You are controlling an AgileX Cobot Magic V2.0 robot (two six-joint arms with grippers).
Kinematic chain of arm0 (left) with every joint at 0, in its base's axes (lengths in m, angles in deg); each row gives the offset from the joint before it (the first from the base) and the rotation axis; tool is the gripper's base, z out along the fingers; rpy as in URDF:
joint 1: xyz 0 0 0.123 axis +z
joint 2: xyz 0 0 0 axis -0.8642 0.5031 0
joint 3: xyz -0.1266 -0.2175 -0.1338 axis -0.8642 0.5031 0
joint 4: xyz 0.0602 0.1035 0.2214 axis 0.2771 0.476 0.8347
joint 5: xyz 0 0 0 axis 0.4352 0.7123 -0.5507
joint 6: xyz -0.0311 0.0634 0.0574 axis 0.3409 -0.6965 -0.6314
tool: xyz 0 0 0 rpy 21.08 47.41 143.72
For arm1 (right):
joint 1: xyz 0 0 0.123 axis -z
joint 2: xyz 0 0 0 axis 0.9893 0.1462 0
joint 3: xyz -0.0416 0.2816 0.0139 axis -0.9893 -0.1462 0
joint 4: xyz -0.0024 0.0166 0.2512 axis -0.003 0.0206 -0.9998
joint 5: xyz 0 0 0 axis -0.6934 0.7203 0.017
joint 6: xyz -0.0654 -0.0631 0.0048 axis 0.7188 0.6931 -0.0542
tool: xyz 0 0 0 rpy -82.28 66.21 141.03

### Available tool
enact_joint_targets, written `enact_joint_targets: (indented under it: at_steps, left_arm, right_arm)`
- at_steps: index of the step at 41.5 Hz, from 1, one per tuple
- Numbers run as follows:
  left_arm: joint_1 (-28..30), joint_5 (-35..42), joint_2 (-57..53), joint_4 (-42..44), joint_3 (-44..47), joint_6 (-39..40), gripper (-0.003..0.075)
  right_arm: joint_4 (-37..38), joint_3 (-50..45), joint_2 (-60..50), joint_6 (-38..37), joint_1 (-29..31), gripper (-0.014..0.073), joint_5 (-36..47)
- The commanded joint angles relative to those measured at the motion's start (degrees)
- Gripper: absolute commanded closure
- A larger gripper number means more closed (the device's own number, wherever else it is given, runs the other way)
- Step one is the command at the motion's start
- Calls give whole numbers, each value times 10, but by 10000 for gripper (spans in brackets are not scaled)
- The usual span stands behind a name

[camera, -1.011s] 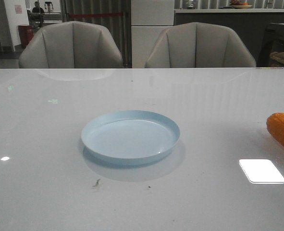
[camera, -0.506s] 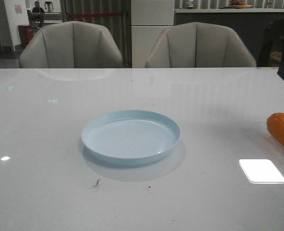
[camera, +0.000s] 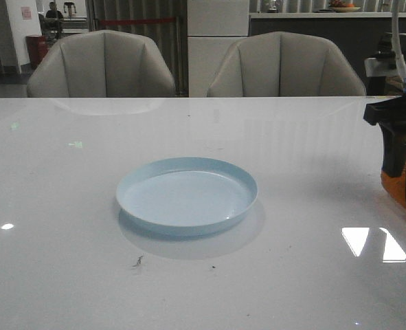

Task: Place corn on plate with both arms
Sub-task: 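Lower the right gripper over the orange corn cob, then close the right gripper on the corn cob and lift it, then carry the corn with the right gripper over the plate and lower it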

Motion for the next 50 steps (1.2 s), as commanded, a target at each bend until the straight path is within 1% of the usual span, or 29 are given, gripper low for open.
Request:
enact_joint_targets:
  at_steps: [1, 8, 14, 17, 21, 24, 31, 36, 44, 50]
  left_arm:
    - [-3, 39, -4, 15, -17, 2, 299]
    - [-3, 39, -4, 39, -17, 2, 299]
    - [-3, 36, -4, 39, -17, 2, 299]
    - [-3, 34, -4, 39, -17, 2, 299]
    - [-3, 30, -4, 39, -17, 2, 299]
    - [-3, 29, -4, 39, -17, 2, 299]
    - [-3, 29, -4, 39, -17, 2, 299]
    - [-3, 29, -4, 39, -17, 2, 299]
    - [-3, 29, -4, 39, -17, 2, 299]
    - [-3, 29, -4, 39, -17, 2, 299]
  right_arm:
    - [0, 19, -16, 4, 3, 53, 14]
    - [0, 18, 5, 4, 3, 53, 16]
    - [0, 18, 6, 4, 3, 65, 17]
    - [0, 18, 6, 4, 3, 113, 17]
    - [0, 18, 6, 4, 3, 215, 17]
    - [0, 18, 6, 4, 3, 259, 20]
    - [0, 24, 6, 5, 2, 261, 17]
    - [0, 47, 6, 11, -7, 261, 9]
    - [-9, 124, 6, 34, -46, 261, -30]
    - [-26, 184, 6, 37, -93, 261, -50]
